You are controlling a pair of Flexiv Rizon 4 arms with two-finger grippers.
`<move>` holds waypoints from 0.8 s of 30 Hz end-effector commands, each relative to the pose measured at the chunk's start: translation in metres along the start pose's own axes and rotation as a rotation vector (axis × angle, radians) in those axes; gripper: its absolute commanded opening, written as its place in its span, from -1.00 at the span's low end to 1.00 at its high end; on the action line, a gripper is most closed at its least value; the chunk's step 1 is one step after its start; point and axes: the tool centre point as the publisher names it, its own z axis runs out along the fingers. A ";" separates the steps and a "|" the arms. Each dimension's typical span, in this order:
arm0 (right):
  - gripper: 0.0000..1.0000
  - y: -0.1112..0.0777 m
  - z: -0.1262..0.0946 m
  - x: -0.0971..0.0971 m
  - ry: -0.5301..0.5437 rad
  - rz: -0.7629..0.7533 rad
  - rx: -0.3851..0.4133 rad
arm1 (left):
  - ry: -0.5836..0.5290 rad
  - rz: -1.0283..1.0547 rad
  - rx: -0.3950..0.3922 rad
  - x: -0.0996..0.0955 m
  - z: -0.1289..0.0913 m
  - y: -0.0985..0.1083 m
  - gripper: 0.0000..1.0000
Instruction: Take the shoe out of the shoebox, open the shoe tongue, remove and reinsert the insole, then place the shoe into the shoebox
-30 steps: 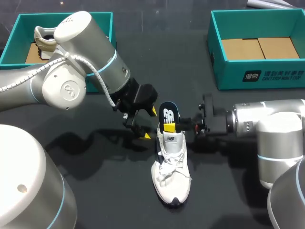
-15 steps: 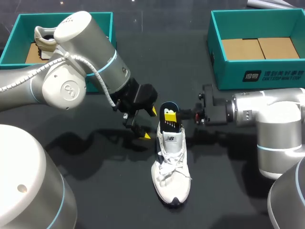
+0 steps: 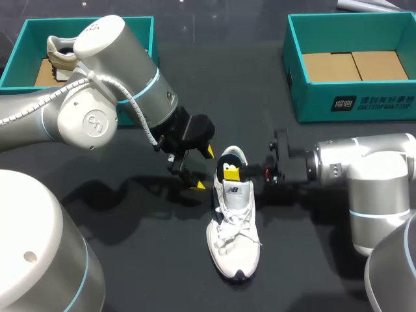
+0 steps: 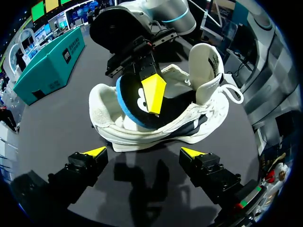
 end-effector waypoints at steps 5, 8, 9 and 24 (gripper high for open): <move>-0.89 -0.001 0.000 0.010 -0.019 -0.020 0.006 | 0.000 0.000 -0.003 0.000 0.001 0.000 1.00; -0.30 0.008 -0.003 0.012 -0.023 -0.043 0.003 | 0.000 0.000 -0.003 0.000 0.001 0.000 1.00; -0.29 0.010 -0.004 0.012 -0.024 -0.050 0.003 | 0.000 0.000 -0.003 0.000 0.001 0.000 1.00; -1.00 0.038 -0.004 -0.008 -0.019 -0.077 0.015 | 0.000 0.000 -0.003 0.000 0.001 0.000 1.00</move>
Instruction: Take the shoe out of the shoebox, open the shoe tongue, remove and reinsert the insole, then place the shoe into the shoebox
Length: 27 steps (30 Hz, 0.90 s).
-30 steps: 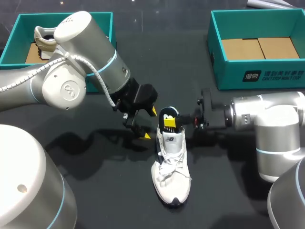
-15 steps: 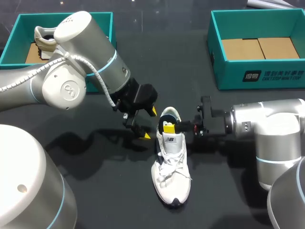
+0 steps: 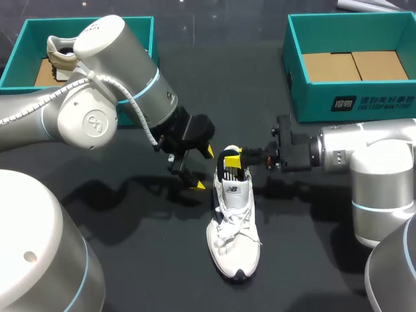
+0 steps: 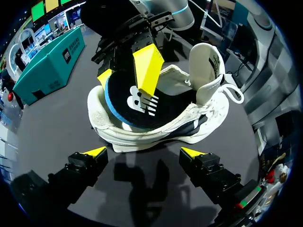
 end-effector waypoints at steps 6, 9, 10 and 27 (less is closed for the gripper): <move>-1.00 -0.010 0.006 -0.011 0.016 0.041 0.018 | 0.000 0.000 -0.003 0.000 0.001 0.000 1.00; -1.00 -0.020 0.005 -0.007 0.007 0.064 0.017 | 0.000 0.000 -0.003 0.000 0.001 0.000 1.00; -1.00 -0.024 0.004 -0.005 0.001 0.073 0.020 | 0.000 0.000 -0.003 0.000 0.001 0.000 1.00; -0.24 -0.022 0.000 0.005 -0.043 0.066 0.039 | 0.000 0.000 -0.003 0.000 0.001 0.000 1.00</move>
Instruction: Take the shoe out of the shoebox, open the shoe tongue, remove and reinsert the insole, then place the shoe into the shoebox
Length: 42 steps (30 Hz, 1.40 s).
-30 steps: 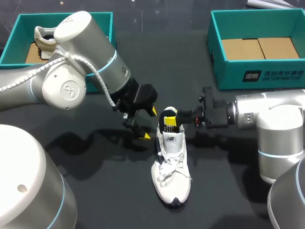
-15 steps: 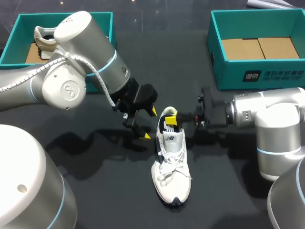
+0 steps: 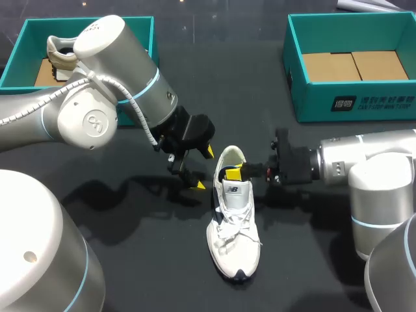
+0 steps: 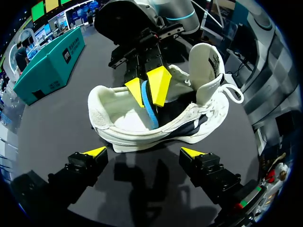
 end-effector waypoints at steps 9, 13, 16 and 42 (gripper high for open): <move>-0.11 0.027 0.003 -0.013 0.014 -0.041 0.010 | 0.000 0.000 -0.003 0.000 0.001 0.000 1.00; -0.98 0.028 0.006 -0.017 0.020 -0.039 0.016 | 0.000 0.000 -0.003 0.000 0.001 0.000 1.00; -1.00 0.024 0.008 -0.018 0.017 -0.029 0.026 | 0.000 0.000 -0.003 0.000 0.001 0.000 1.00; -0.35 0.009 -0.004 -0.001 -0.061 -0.001 0.057 | -0.011 0.041 -0.004 0.008 -0.008 -0.005 1.00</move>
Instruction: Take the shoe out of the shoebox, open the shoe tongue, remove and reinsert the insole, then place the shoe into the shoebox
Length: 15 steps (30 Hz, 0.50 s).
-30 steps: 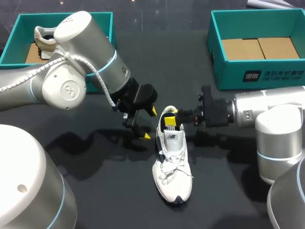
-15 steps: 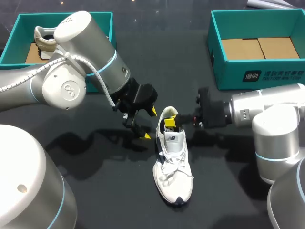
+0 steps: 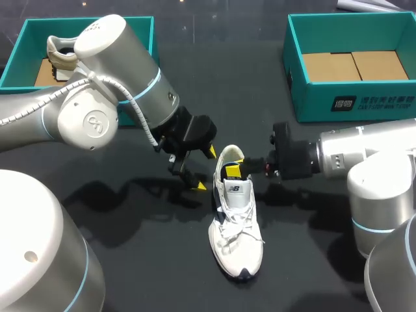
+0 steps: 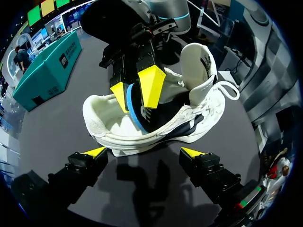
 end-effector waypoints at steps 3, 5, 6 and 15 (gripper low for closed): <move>-0.29 0.004 -0.003 0.002 -0.012 -0.002 0.014 | -0.012 0.003 -0.001 0.005 -0.010 0.003 1.00; -0.28 0.005 -0.005 0.002 -0.016 -0.002 0.016 | -0.015 0.008 0.001 0.006 -0.011 0.002 1.00; -0.27 0.005 -0.005 0.002 -0.018 -0.001 0.017 | -0.015 0.012 0.003 0.007 -0.012 0.002 1.00; -0.27 0.007 -0.018 -0.005 -0.039 0.014 0.030 | -0.006 0.067 0.022 0.011 -0.024 0.007 1.00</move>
